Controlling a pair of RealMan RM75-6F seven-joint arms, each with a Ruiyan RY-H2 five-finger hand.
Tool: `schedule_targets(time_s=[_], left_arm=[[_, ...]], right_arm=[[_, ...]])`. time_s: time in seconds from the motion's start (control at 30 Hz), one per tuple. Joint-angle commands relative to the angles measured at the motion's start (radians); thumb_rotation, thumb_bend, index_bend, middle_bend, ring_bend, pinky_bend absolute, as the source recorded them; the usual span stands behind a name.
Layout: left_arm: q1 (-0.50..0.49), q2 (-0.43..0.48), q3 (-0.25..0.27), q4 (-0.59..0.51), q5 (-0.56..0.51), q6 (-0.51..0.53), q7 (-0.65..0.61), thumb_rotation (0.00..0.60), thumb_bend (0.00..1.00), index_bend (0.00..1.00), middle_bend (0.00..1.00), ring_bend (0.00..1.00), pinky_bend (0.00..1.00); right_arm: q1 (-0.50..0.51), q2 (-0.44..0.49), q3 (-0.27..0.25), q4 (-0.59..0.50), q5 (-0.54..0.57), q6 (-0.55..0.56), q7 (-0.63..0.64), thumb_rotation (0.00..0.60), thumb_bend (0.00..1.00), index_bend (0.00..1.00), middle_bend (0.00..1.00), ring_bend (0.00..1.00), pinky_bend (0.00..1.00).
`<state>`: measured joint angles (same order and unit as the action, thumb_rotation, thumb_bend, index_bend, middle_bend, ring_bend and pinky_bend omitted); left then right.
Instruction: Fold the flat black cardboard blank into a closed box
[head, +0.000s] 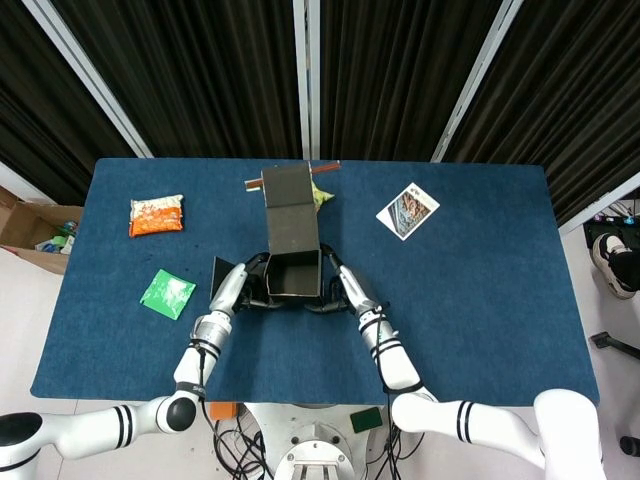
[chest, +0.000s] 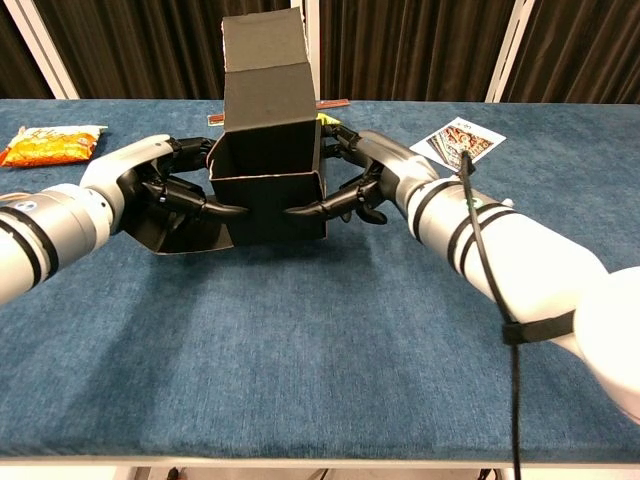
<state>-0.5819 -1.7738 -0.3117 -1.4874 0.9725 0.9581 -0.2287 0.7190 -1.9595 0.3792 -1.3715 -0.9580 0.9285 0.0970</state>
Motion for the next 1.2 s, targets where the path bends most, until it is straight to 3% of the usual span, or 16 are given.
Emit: schedule_targets(time_s=[0.03, 0.17, 0.27, 0.33, 0.47, 0.6, 0.87, 1.07, 1.2], left_arm=[[0.001, 0.001, -0.002, -0.003, -0.002, -0.002, -0.002, 0.600, 0.00, 0.40, 0.43, 0.69, 0.80], [0.004, 0.004, -0.005, -0.008, -0.004, -0.002, -0.006, 0.600, 0.00, 0.40, 0.42, 0.69, 0.80], [0.006, 0.008, -0.006, -0.014, -0.002, -0.003, -0.009, 0.600, 0.00, 0.37, 0.41, 0.69, 0.80], [0.009, 0.015, -0.002, -0.022, 0.007, -0.004, -0.010, 0.600, 0.00, 0.30, 0.37, 0.68, 0.80], [0.021, 0.027, 0.012, -0.029, 0.042, 0.017, -0.011, 0.600, 0.00, 0.11, 0.19, 0.63, 0.79], [0.041, 0.031, 0.030, -0.024, 0.091, 0.059, -0.016, 0.600, 0.00, 0.03, 0.11, 0.61, 0.76], [0.087, 0.056, 0.032, -0.023, 0.159, 0.153, -0.047, 0.598, 0.00, 0.02, 0.10, 0.61, 0.75], [0.132, 0.063, 0.037, 0.006, 0.260, 0.296, -0.057, 0.599, 0.00, 0.02, 0.11, 0.61, 0.75], [0.160, 0.069, 0.066, 0.042, 0.349, 0.376, -0.086, 0.600, 0.00, 0.16, 0.23, 0.64, 0.78]], right_arm=[[0.012, -0.023, 0.014, 0.024, 0.004, 0.007, 0.000, 0.600, 0.00, 0.00, 0.19, 0.72, 1.00], [0.026, -0.051, 0.026, 0.056, -0.001, 0.015, 0.001, 0.600, 0.02, 0.05, 0.25, 0.74, 1.00], [0.035, -0.074, 0.035, 0.083, -0.007, 0.029, 0.001, 0.600, 0.08, 0.13, 0.32, 0.76, 1.00], [0.041, -0.083, 0.040, 0.101, -0.007, 0.033, -0.006, 0.600, 0.13, 0.19, 0.37, 0.77, 1.00], [0.043, -0.088, 0.052, 0.126, -0.007, 0.041, -0.007, 0.600, 0.16, 0.22, 0.39, 0.77, 1.00], [0.039, -0.083, 0.067, 0.141, -0.007, 0.044, 0.009, 0.600, 0.16, 0.23, 0.39, 0.77, 1.00], [0.024, -0.050, 0.098, 0.142, 0.003, 0.025, 0.061, 0.600, 0.16, 0.23, 0.39, 0.77, 1.00], [0.007, -0.003, 0.142, 0.095, 0.013, 0.010, 0.129, 0.600, 0.16, 0.23, 0.39, 0.77, 1.00], [-0.010, 0.050, 0.185, 0.025, 0.021, -0.032, 0.224, 0.600, 0.16, 0.23, 0.39, 0.77, 1.00]])
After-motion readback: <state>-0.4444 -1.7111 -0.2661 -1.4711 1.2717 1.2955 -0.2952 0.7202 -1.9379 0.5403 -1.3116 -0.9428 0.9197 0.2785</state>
